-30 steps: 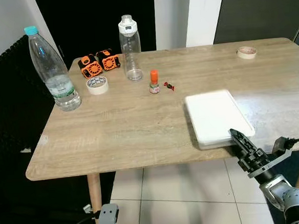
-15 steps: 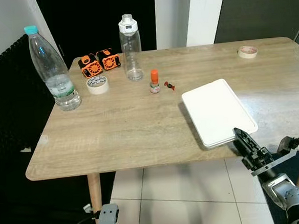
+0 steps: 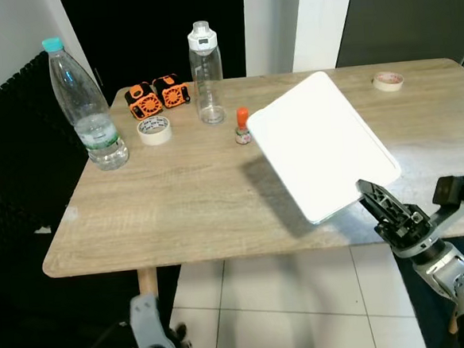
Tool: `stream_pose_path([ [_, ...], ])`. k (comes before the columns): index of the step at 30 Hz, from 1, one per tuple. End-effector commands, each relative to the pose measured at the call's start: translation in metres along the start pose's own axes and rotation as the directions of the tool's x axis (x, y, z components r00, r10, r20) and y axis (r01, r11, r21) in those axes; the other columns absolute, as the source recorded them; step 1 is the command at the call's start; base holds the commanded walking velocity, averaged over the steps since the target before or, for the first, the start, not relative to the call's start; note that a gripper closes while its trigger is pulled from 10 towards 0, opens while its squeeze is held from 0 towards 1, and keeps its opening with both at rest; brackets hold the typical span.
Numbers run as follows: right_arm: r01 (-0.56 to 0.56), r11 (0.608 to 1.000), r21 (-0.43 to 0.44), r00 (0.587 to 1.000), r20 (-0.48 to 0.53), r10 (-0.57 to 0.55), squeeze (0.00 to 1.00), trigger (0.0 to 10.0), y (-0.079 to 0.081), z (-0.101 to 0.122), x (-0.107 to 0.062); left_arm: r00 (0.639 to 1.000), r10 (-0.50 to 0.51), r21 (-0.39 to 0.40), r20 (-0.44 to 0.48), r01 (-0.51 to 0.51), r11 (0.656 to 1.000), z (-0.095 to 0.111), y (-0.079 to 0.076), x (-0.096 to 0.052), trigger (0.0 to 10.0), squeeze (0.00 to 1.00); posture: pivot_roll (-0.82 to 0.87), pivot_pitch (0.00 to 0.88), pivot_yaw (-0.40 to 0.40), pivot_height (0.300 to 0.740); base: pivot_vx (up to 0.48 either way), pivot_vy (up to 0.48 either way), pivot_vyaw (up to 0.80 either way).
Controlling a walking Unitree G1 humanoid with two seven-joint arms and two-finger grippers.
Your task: Restocking fridge
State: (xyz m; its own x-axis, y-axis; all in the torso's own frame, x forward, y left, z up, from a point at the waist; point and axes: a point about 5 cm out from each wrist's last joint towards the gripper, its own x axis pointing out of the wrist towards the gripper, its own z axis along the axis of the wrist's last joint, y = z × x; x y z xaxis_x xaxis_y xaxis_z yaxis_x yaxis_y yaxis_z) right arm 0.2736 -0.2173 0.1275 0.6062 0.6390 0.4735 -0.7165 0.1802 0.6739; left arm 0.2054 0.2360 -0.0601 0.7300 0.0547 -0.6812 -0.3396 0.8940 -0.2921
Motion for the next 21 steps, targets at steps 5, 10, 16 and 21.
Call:
stream_pose_path([
  [5,-0.075,0.996,-0.052,0.997,-0.022,0.074,0.0,0.0,0.014,0.008,0.01,0.955,0.261,-0.176,0.142,-0.235,0.956,0.037,0.048,-0.011,10.0,0.0,0.0,0.0,-0.004,0.74,0.0,0.0,0.0],
  [10,-0.11,0.992,-0.061,0.992,-0.071,0.106,0.0,0.0,0.025,0.004,0.018,0.79,0.567,-0.368,0.231,-0.469,0.803,0.076,0.101,-0.038,10.0,0.0,0.01,0.0,-0.005,0.74,0.0,0.0,0.0],
  [16,-0.143,0.988,-0.056,0.983,-0.126,0.135,0.0,0.0,0.034,-0.002,0.021,0.606,0.716,-0.555,0.348,-0.482,0.678,0.131,0.135,-0.069,10.0,0.0,0.01,0.0,-0.004,0.74,0.0,0.0,0.0],
  [21,-0.158,0.986,-0.048,0.975,-0.165,0.148,0.0,0.0,0.038,-0.007,0.023,0.504,0.668,-0.641,0.547,-0.261,0.722,0.198,0.138,-0.093,10.0,0.0,0.02,0.0,-0.005,0.74,0.0,0.0,0.0],
])
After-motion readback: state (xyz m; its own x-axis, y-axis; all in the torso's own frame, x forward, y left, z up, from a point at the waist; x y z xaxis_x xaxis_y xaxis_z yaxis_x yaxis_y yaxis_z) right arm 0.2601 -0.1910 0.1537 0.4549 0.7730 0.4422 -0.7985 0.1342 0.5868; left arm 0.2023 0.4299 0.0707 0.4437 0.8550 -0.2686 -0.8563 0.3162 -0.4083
